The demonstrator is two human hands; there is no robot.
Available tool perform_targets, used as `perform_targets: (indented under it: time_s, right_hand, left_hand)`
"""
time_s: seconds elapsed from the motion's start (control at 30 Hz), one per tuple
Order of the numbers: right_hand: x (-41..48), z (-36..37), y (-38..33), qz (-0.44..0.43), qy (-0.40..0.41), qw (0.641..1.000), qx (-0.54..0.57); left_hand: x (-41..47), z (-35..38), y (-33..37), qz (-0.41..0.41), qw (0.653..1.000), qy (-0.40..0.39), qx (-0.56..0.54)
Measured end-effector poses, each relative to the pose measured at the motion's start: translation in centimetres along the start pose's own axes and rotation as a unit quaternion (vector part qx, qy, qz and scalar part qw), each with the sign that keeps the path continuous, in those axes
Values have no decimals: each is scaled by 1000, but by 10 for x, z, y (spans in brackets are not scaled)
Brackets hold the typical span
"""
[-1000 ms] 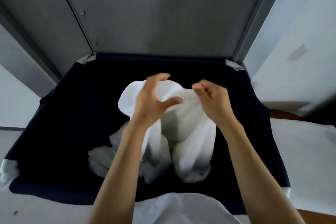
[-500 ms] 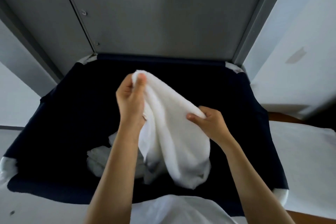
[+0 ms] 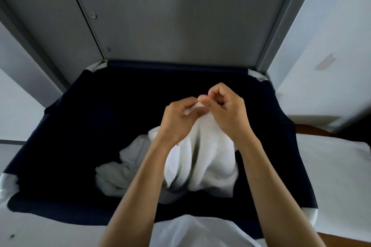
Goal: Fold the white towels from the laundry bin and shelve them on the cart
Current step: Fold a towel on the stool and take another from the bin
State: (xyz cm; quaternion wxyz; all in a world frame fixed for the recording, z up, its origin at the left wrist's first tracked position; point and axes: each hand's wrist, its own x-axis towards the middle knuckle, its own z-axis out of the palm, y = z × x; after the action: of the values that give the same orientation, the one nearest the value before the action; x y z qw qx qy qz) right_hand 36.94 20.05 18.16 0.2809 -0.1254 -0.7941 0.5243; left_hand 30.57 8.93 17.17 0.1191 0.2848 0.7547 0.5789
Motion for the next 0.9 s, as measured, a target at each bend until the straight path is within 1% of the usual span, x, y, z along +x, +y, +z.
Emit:
perform_targets:
  time_s: [0.07,0.17,0.27,0.37,0.4,0.43,0.47,0.53,0.6,0.63,0.67,0.7,0.77,0.87,0.9]
  right_hand:
    - [-5,1,12,40,-33,999,-12]
    - [-16,-2,38,100,-77,990,-69]
    - [-24,-19,60,148,-66,982,-91]
    - [-24,-36,67,182,-61,974,-124]
    - [-22,-40,65,187,-47,972,-137]
    - [-19,-42,63,183,-27,971,-151]
    - [-16,-42,58,164,-4,973,-164]
    - [-10,-34,46,73,29,982,-171]
    - [-5,-20,34,-27,15,986,-161]
    - [-4,-12,29,-58,-4,987,-148]
    - [-3,-5,26,-72,-24,988,-132]
    - [-2,-2,24,-74,-38,989,-121]
    - [0,-2,23,-60,-54,991,-107]
    - [-1,-5,21,-58,-71,990,-107]
    - [-2,-4,20,-60,-70,989,-112]
  left_hand:
    - [0,-3,-2,-4,998,50,-48]
    - [3,-7,-8,-20,984,144,-103]
    - [10,-19,-19,-51,964,225,-131]
    - [12,-28,-30,-71,955,260,-121]
    - [12,-28,-35,-78,960,252,-92]
    - [12,-26,-40,-83,969,229,-51]
    - [11,-24,-43,-83,979,184,-11]
    - [10,-15,-43,-63,996,60,27]
    - [8,0,-35,-49,995,-72,53]
    - [5,8,-31,-45,989,-115,77]
    - [3,15,-26,-33,987,-126,90]
    - [2,20,-25,-19,989,-109,95]
    - [3,21,-26,-10,995,-75,58]
    - [4,18,-26,-16,995,-99,20]
    - [3,20,-27,-10,995,-93,20]
